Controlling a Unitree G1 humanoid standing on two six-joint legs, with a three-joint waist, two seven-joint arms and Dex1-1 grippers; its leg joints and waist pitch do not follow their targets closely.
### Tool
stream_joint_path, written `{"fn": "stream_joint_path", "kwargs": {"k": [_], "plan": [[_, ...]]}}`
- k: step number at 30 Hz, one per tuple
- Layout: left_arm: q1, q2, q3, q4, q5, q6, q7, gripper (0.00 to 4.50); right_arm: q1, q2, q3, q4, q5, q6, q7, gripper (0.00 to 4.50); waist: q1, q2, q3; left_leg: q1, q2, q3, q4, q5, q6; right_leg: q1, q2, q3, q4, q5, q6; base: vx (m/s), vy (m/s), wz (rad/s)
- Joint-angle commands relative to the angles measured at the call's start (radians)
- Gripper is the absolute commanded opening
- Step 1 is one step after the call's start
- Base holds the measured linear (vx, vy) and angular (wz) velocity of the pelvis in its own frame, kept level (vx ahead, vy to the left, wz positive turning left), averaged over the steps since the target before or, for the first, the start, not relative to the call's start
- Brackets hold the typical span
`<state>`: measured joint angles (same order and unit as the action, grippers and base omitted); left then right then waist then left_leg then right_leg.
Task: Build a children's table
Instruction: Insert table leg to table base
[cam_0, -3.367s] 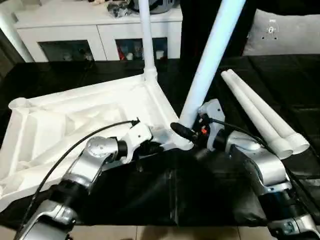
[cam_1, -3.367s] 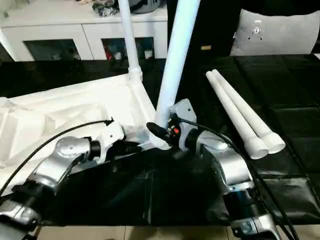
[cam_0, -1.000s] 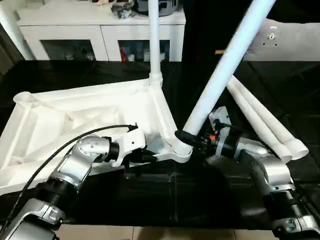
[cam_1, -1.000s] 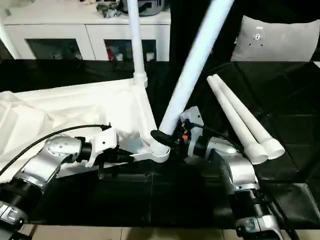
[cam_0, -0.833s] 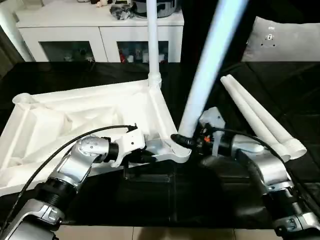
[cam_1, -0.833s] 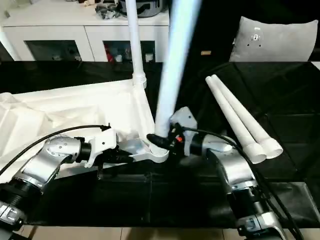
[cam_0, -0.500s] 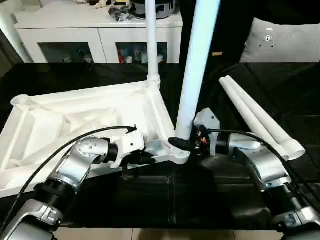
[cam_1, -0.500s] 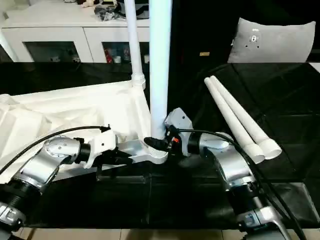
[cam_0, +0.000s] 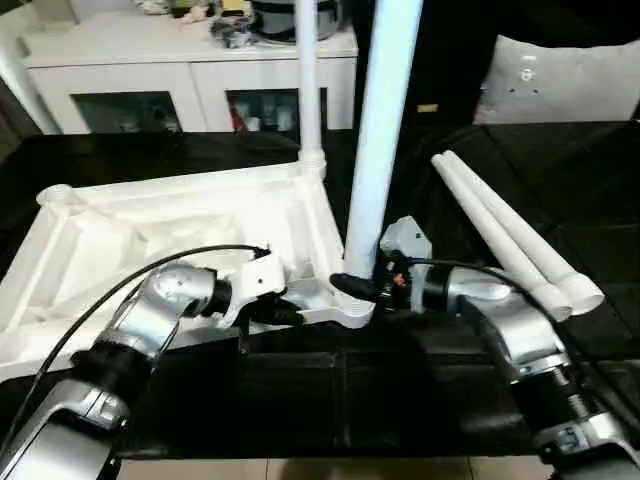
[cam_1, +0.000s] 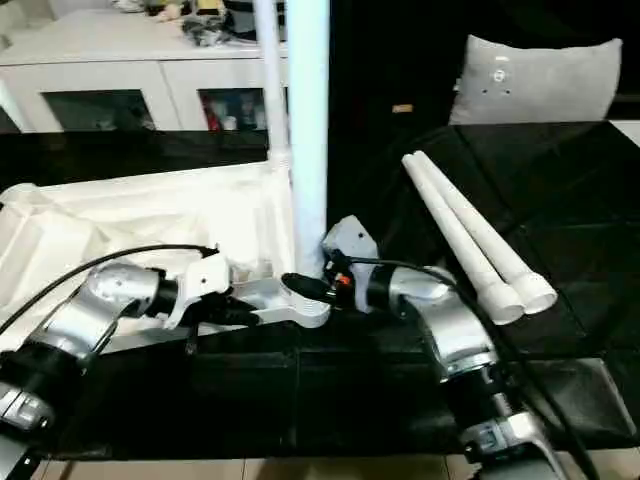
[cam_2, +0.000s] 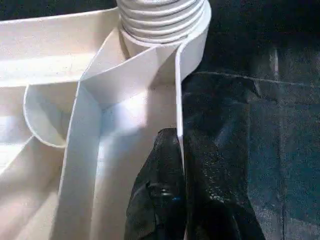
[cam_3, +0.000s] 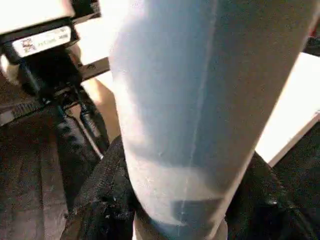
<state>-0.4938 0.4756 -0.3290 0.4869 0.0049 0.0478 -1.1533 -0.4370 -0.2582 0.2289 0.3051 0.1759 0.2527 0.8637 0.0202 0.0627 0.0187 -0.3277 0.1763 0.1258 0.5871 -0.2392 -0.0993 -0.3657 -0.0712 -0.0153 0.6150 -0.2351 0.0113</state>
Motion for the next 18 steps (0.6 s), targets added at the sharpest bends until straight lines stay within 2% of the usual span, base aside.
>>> {"fn": "stream_joint_path", "kwargs": {"k": [1, 2, 3, 4, 5, 6, 7, 8, 9, 10, 11, 12, 13, 14, 15, 16, 18], "plan": [[0.061, -0.018, 0.014, -0.118, -0.021, 0.089, 0.068, 0.00, 0.036, 0.046, 0.040, 0.153, -0.073, 0.059, -0.117, 1.89, 0.003, 0.006, -0.021, -0.021, 0.033, 0.003, -0.091, -0.217, -0.005, 0.038, -0.056, 0.027, -0.076, -0.107, -0.262, 0.000, 0.000, 0.00], [0.094, -0.024, 0.020, -0.170, -0.020, 0.127, 0.095, 0.00, 0.028, 0.062, 0.027, 0.170, -0.079, 0.062, -0.155, 1.88, -0.003, 0.000, -0.019, -0.023, 0.037, 0.001, -0.095, -0.234, -0.010, 0.038, -0.058, 0.029, -0.074, -0.145, -0.260, 0.000, 0.000, 0.00], [0.125, -0.029, 0.019, -0.228, -0.013, 0.160, 0.119, 0.00, 0.018, 0.075, 0.019, 0.188, -0.085, 0.063, -0.185, 1.88, -0.008, -0.008, -0.015, -0.027, 0.034, 0.002, -0.097, -0.245, -0.008, 0.038, -0.055, 0.028, -0.080, -0.182, -0.249, 0.000, 0.000, 0.00], [0.154, -0.038, 0.018, -0.290, -0.005, 0.199, 0.147, 0.00, 0.006, 0.090, 0.008, 0.210, -0.088, 0.065, -0.220, 1.88, -0.016, -0.003, -0.014, -0.024, 0.034, -0.001, -0.099, -0.268, -0.011, 0.034, -0.057, 0.030, -0.083, -0.242, -0.238, 0.000, 0.000, 0.00], [0.154, -0.038, 0.018, -0.290, -0.005, 0.199, 0.147, 0.00, 0.006, 0.090, 0.008, 0.210, -0.088, 0.065, -0.220, 1.88, -0.021, 0.000, -0.014, -0.024, 0.036, -0.004, -0.099, -0.279, -0.011, 0.031, -0.058, 0.030, -0.084, -0.264, -0.236, 0.000, 0.000, 0.00], [0.193, -0.062, 0.014, -0.391, -0.003, 0.266, 0.187, 0.00, -0.018, 0.115, -0.011, 0.248, -0.090, 0.063, -0.273, 1.88, -0.026, 0.002, -0.012, -0.024, 0.034, -0.004, -0.100, -0.298, -0.009, 0.028, -0.056, 0.030, -0.089, -0.305, -0.223, 0.000, 0.000, 0.00], [0.204, -0.072, 0.014, -0.425, -0.006, 0.291, 0.198, 0.00, -0.026, 0.122, -0.018, 0.261, -0.090, 0.061, -0.289, 1.88, -0.032, -0.007, -0.013, -0.030, 0.035, -0.007, -0.101, -0.291, -0.007, 0.030, -0.057, 0.031, -0.085, -0.302, -0.222, 0.000, 0.000, 0.00], [0.206, -0.075, 0.014, -0.433, -0.006, 0.297, 0.201, 0.00, -0.028, 0.124, -0.019, 0.264, -0.090, 0.060, -0.293, 1.88, -0.032, -0.005, -0.012, -0.027, 0.034, -0.004, -0.099, -0.289, -0.004, 0.025, -0.054, 0.030, -0.090, -0.300, -0.218, 0.000, 0.000, 0.00], [0.220, -0.097, 0.009, -0.484, -0.009, 0.331, 0.220, 0.00, -0.044, 0.138, -0.024, 0.280, -0.087, 0.052, -0.302, 1.88, -0.032, -0.021, -0.013, -0.025, 0.033, -0.001, -0.097, -0.288, 0.003, 0.022, -0.051, 0.031, -0.094, -0.301, -0.216, 0.000, 0.000, 0.00], [0.227, -0.109, 0.006, -0.513, -0.011, 0.351, 0.232, 0.00, -0.053, 0.145, -0.026, 0.289, -0.084, 0.047, -0.306, 1.88, -0.030, -0.012, -0.016, -0.026, 0.033, -0.001, -0.097, -0.268, 0.006, 0.024, -0.053, 0.032, -0.090, -0.269, -0.226, 0.000, 0.000, 0.00], [0.228, -0.111, 0.005, -0.517, -0.011, 0.354, 0.234, 0.00, -0.054, 0.147, -0.027, 0.290, -0.084, 0.047, -0.306, 1.88, -0.028, -0.012, -0.017, -0.025, 0.034, 0.001, -0.095, -0.249, 0.011, 0.021, -0.051, 0.032, -0.088, -0.227, -0.236, 0.000, 0.000, 0.00], [0.233, -0.122, 0.001, -0.533, -0.003, 0.373, 0.252, 0.00, -0.061, 0.155, -0.025, 0.292, -0.082, 0.042, -0.302, 1.88, -0.028, -0.023, -0.018, -0.027, 0.034, 0.004, -0.094, -0.235, 0.016, 0.023, -0.049, 0.031, -0.088, -0.203, -0.239, 0.000, 0.000, 0.00], [0.242, -0.130, -0.007, -0.553, 0.013, 0.407, 0.285, 0.00, -0.064, 0.168, -0.022, 0.292, -0.083, 0.039, -0.292, 1.88, -0.022, -0.018, -0.024, -0.030, 0.033, 0.005, -0.089, -0.164, 0.027, 0.028, -0.048, 0.030, -0.078, -0.095, -0.253, 0.000, 0.000, 0.00], [0.243, -0.131, -0.008, -0.556, 0.016, 0.412, 0.290, 0.00, -0.064, 0.170, -0.022, 0.292, -0.083, 0.039, -0.290, 1.88, -0.022, -0.018, -0.024, -0.030, 0.033, 0.005, -0.089, -0.164, 0.027, 0.028, -0.048, 0.030, -0.078, -0.095, -0.253, 0.000, 0.000, 0.00], [0.246, -0.131, -0.009, -0.562, 0.025, 0.427, 0.302, 0.00, -0.062, 0.172, -0.015, 0.290, -0.087, 0.037, -0.285, 1.88, -0.020, -0.026, -0.022, -0.033, 0.032, 0.007, -0.087, -0.134, 0.036, 0.031, -0.045, 0.028, -0.077, -0.046, -0.258, 0.000, 0.000, 0.00], [0.248, -0.130, -0.010, -0.570, 0.030, 0.439, 0.310, 0.00, -0.060, 0.172, -0.011, 0.291, -0.090, 0.036, -0.283, 1.88, -0.018, -0.023, -0.022, -0.032, 0.030, 0.008, -0.087, -0.124, 0.039, 0.031, -0.046, 0.027, -0.075, -0.033, -0.260, 0.000, 0.000, 0.00], [0.246, -0.132, -0.007, -0.568, 0.039, 0.449, 0.325, 0.00, -0.057, 0.171, -0.007, 0.290, -0.091, 0.031, -0.280, 1.88, -0.018, -0.021, -0.019, -0.030, 0.032, 0.010, -0.089, -0.154, 0.035, 0.029, -0.046, 0.028, -0.080, -0.069, -0.259, 0.000, 0.000, 0.00]]}}
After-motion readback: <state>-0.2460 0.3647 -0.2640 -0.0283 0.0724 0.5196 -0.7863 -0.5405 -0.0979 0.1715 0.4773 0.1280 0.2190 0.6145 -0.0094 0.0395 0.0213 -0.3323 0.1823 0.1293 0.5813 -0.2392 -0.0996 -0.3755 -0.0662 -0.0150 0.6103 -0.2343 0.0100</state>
